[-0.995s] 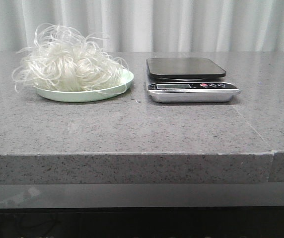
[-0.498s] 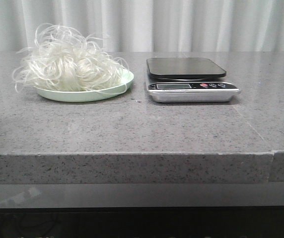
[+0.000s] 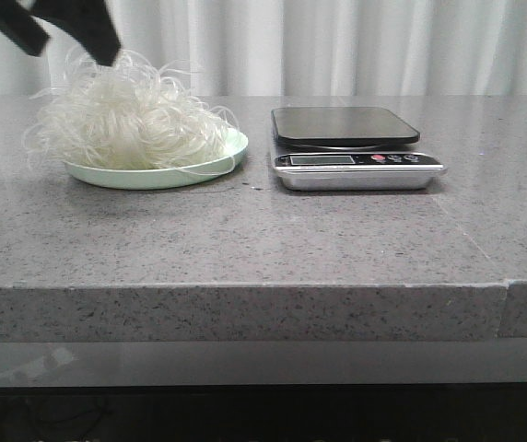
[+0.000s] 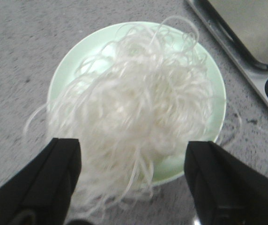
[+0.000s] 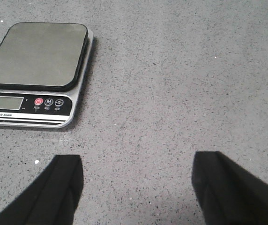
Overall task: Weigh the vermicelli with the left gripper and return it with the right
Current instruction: 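Lower the left gripper onto the vermicelli pile and close it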
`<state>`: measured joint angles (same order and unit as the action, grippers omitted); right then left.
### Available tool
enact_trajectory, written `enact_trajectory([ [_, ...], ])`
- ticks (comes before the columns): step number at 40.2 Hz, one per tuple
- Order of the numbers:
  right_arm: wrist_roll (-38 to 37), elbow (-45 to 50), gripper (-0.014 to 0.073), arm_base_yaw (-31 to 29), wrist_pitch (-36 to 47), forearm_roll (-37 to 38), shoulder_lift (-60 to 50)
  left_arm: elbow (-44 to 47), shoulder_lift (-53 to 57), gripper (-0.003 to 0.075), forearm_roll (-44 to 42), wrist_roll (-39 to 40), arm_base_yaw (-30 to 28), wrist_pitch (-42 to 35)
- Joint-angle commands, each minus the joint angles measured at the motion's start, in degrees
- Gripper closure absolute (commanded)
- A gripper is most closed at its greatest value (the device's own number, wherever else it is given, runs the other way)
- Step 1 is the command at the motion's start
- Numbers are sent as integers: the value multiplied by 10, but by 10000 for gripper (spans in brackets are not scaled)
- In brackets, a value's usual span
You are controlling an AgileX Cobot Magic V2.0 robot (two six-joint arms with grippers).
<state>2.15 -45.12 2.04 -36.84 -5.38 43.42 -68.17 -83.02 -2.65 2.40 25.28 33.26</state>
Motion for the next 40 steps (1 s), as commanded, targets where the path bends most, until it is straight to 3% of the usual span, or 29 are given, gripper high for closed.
enact_trajectory([
  [1, 3, -19, -4, -3, 35, 1, 2, -51, -24, 175, 2, -2, 6, -36],
  [23, 3, -19, -4, -3, 35, 1, 2, -106, -138, 183, -26, -2, 4, 13],
  [40, 3, -19, -4, -3, 35, 1, 2, -106, -139, 543, -26, -2, 4, 24],
])
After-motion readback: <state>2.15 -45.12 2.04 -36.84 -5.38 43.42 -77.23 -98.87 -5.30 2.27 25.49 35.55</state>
